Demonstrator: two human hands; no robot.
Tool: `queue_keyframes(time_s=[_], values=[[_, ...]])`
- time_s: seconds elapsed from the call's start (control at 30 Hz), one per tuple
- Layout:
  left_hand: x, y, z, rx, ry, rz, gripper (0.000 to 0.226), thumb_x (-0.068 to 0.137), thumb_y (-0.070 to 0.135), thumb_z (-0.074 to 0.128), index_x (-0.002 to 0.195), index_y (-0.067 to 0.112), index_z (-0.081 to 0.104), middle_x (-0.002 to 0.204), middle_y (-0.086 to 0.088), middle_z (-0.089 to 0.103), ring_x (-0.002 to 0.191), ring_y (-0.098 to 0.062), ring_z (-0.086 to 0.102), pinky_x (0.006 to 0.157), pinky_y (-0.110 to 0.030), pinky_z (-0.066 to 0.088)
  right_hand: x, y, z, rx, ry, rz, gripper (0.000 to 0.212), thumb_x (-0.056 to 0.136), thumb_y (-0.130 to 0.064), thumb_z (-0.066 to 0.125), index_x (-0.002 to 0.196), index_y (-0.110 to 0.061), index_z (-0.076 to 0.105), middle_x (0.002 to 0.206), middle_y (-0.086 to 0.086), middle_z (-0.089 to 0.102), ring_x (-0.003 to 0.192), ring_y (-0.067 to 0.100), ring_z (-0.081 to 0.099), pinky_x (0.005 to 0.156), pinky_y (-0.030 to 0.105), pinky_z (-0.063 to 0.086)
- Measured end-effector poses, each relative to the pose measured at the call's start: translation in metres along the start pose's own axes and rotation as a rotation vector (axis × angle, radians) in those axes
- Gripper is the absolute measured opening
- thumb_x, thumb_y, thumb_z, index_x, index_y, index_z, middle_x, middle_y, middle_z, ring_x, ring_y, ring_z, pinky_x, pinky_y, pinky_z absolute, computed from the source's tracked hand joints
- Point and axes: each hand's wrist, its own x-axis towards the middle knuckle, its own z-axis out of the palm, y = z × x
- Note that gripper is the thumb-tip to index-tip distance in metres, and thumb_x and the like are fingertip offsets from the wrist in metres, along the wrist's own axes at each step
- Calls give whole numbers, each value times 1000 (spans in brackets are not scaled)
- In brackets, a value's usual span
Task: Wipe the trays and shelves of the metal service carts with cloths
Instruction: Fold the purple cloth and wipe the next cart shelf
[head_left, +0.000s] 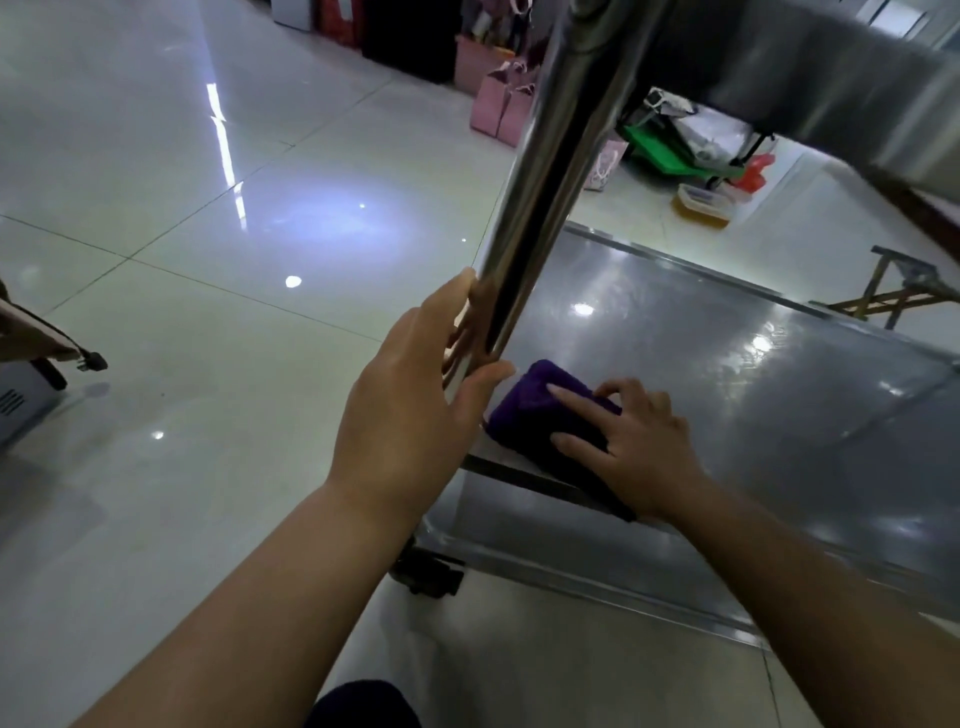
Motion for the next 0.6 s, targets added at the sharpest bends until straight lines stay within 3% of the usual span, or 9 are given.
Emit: queue_keyframes(time_s=[0.1, 0.17, 0.23, 0.3, 0.37, 0.43, 0.5, 0.6], values=[[1, -1, 0, -15, -13, 23, 65, 82, 31, 67, 135, 36, 30, 114, 2, 58, 93, -4, 56, 77, -19, 50, 21, 25, -3, 23, -19, 443, 59, 83, -76, 18, 140, -58, 14, 131, 4, 28, 113, 30, 32, 94, 44, 28], [2, -3, 0, -39, -6, 21, 64, 83, 29, 67, 136, 34, 31, 115, 4, 56, 94, -1, 54, 78, -15, 50, 38, 20, -4, 41, -57, 625, 61, 87, -72, 20, 143, -52, 13, 136, 9, 25, 118, 36, 30, 100, 50, 26], [2, -4, 1, -63, -6, 19, 65, 83, 28, 67, 137, 34, 31, 115, 8, 53, 90, 4, 54, 78, -11, 48, 42, 0, -5, 25, -109, 568, 62, 86, -72, 19, 144, -50, 8, 139, 9, 21, 120, 37, 28, 99, 52, 28], [1, -4, 1, -57, 3, 12, 66, 83, 28, 67, 137, 34, 31, 114, 11, 50, 89, 8, 53, 75, -9, 46, 32, -20, -3, 24, -109, 321, 62, 83, -76, 17, 140, -54, 4, 133, 2, 18, 116, 32, 26, 94, 50, 30], [0, -3, 2, -48, 12, -8, 67, 82, 29, 68, 138, 34, 31, 115, 8, 53, 91, 2, 54, 75, -10, 47, 8, -30, -2, 20, -90, 81, 65, 76, -81, 11, 136, -61, 0, 122, -6, 16, 108, 22, 21, 90, 44, 28], [-1, 0, 2, -32, 33, -35, 66, 82, 30, 67, 137, 35, 32, 117, 4, 54, 93, -3, 53, 76, -13, 47, -13, -19, -4, 34, -78, 18, 65, 75, -83, 13, 136, -64, 2, 118, -9, 17, 105, 16, 21, 86, 37, 26], [-3, 4, 3, -16, 59, -51, 64, 83, 30, 66, 137, 34, 33, 115, 6, 52, 92, -2, 52, 76, -11, 44, -21, 14, -10, 65, -44, 154, 61, 81, -78, 27, 138, -61, 15, 119, -3, 25, 105, 17, 29, 85, 35, 28], [-8, 10, 10, 65, 142, -74, 62, 84, 24, 67, 138, 27, 35, 115, 0, 44, 99, -11, 49, 77, -9, 36, -20, 66, -14, 105, -29, 584, 60, 85, -72, 31, 141, -53, 23, 126, 8, 31, 108, 28, 36, 95, 43, 33]])
